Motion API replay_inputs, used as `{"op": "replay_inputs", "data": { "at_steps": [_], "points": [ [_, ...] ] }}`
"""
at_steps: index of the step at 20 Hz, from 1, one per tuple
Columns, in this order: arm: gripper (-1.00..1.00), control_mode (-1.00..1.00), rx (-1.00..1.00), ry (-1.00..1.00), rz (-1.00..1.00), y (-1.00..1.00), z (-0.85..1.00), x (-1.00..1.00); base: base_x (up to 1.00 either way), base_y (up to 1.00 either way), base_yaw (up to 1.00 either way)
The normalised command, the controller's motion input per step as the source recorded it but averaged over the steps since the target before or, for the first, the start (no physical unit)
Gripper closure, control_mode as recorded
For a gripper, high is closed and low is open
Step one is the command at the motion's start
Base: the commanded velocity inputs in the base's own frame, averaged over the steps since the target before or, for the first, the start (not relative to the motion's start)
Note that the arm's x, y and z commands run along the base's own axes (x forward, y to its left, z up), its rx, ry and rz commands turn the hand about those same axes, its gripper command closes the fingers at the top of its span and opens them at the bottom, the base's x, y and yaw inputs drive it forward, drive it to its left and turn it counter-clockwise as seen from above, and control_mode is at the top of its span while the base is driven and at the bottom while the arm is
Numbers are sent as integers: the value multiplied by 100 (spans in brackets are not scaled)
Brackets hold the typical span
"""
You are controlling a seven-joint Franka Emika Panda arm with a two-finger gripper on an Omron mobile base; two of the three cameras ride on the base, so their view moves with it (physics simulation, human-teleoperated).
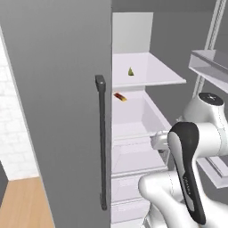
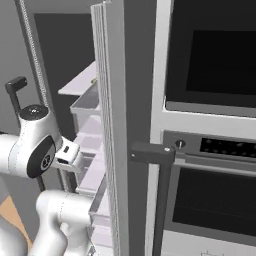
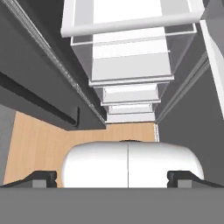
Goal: Grab a lemon wedge from the fridge and one ice cube from the ice bowl, and put them in the glass of lemonade.
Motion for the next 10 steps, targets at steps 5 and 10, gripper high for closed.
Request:
{"op": "replay_inputs", "data": {
  "at_steps": [5,10],
  "points": [
    [-100,100,0,0,0,0,0,0,62,0,0],
    [-100,-100,0,-4,0,1,0,14,20,0,0]
  ]
}}
